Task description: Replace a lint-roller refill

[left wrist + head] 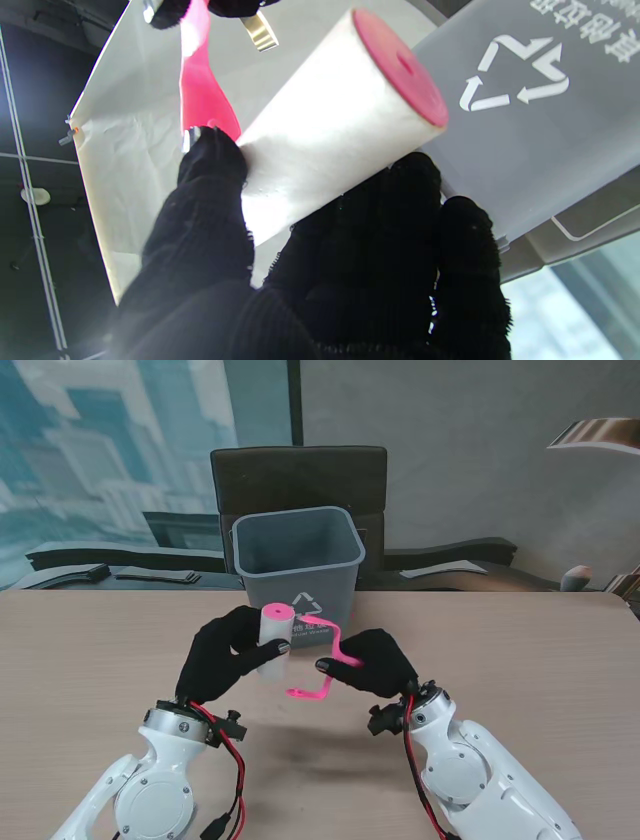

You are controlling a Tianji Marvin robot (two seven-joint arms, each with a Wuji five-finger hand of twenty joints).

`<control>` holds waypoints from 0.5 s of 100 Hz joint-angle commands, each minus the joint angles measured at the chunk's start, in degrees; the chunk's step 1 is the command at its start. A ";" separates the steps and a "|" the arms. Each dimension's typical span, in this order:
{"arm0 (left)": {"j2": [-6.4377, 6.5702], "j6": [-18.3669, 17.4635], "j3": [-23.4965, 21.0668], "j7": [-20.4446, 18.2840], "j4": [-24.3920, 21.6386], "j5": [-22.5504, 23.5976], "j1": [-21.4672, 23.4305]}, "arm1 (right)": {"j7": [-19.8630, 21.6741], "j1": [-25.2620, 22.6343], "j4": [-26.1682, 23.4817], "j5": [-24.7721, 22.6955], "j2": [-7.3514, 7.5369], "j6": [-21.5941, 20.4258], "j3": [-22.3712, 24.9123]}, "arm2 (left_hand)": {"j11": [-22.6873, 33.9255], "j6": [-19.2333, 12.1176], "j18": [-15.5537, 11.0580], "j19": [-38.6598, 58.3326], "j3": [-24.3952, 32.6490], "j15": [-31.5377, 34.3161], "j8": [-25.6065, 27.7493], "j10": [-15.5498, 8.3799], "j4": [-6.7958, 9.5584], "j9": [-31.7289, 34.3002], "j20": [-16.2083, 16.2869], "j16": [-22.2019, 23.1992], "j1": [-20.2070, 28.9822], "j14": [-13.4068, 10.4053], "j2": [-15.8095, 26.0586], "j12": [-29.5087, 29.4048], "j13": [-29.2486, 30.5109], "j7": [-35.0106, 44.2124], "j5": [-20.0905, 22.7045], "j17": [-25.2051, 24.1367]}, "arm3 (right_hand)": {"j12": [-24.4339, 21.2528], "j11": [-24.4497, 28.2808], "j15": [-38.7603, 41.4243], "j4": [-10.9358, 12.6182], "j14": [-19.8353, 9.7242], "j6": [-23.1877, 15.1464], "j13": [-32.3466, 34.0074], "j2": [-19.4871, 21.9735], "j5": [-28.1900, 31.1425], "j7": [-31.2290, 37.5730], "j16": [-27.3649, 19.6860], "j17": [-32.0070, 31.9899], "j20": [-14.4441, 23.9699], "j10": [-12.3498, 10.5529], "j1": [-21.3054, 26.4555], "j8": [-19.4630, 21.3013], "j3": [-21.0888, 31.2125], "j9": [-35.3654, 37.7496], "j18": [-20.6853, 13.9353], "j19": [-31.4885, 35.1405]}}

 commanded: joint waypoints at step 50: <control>-0.84 5.51 2.31 -4.52 -3.12 -7.98 0.35 | -1.79 0.14 0.09 -3.67 -0.19 -1.26 0.23 | 7.22 -9.45 -4.38 -0.62 9.00 2.28 3.08 -5.11 5.85 0.04 -0.71 1.10 16.82 0.63 8.84 3.49 -1.26 7.09 -0.29 -1.13 | 4.72 16.97 15.78 0.78 -27.31 0.88 -1.92 2.15 5.66 2.29 8.74 4.93 3.62 0.47 1.79 -1.01 0.13 2.96 -16.49 12.97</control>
